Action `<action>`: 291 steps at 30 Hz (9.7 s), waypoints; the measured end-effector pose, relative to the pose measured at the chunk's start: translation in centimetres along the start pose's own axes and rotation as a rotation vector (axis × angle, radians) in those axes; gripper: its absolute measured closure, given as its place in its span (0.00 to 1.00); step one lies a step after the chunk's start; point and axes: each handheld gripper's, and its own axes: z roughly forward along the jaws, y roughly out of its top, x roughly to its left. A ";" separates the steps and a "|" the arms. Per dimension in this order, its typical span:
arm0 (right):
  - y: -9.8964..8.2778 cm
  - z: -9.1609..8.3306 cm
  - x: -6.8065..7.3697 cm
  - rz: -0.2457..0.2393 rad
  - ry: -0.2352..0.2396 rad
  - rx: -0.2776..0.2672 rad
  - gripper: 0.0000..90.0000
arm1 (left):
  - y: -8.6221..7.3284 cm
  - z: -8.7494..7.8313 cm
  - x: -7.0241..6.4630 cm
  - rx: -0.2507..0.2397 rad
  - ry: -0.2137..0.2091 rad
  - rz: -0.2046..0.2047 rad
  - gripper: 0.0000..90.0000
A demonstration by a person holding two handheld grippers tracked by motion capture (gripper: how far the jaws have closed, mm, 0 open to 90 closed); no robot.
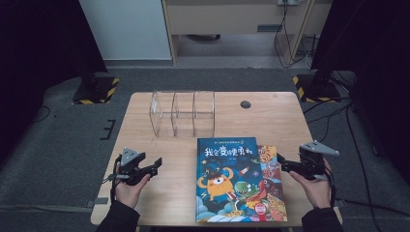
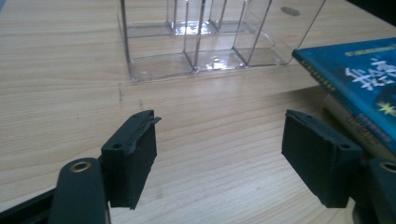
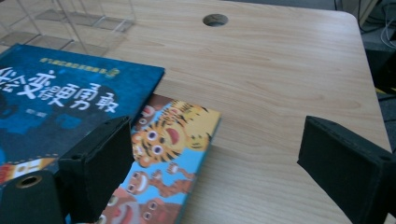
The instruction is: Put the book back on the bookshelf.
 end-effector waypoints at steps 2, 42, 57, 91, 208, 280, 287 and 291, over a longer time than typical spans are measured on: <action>0.3 0.0 0.7 -0.009 0.013 -0.002 0.11 | 0.1 0.0 -0.3 -0.006 -0.014 -0.005 0.30; -1.4 3.5 7.5 -0.109 0.150 0.089 0.11 | -0.5 4.5 -8.6 0.094 -0.256 0.051 0.34; -2.4 4.6 8.3 -0.076 0.216 0.144 0.12 | -1.0 5.7 -9.5 0.146 -0.301 0.069 0.35; -2.1 5.1 10.2 -0.116 0.252 0.146 0.15 | -1.3 6.9 -8.5 0.214 -0.407 -0.048 0.24; -1.4 6.2 8.1 0.190 0.652 0.076 0.03 | 5.1 1.7 -10.3 0.051 -0.614 0.113 0.61; 4.8 1.1 5.2 -0.054 0.467 -0.409 0.19 | 8.9 1.6 -14.4 -0.190 -0.578 0.423 0.79; 4.7 1.2 5.3 -0.037 0.467 -0.408 0.19 | 7.7 2.5 -13.9 -0.204 -0.581 0.364 0.71; 4.7 1.3 5.3 -0.030 0.467 -0.411 0.18 | 7.7 2.8 -13.5 -0.186 -0.598 0.318 0.68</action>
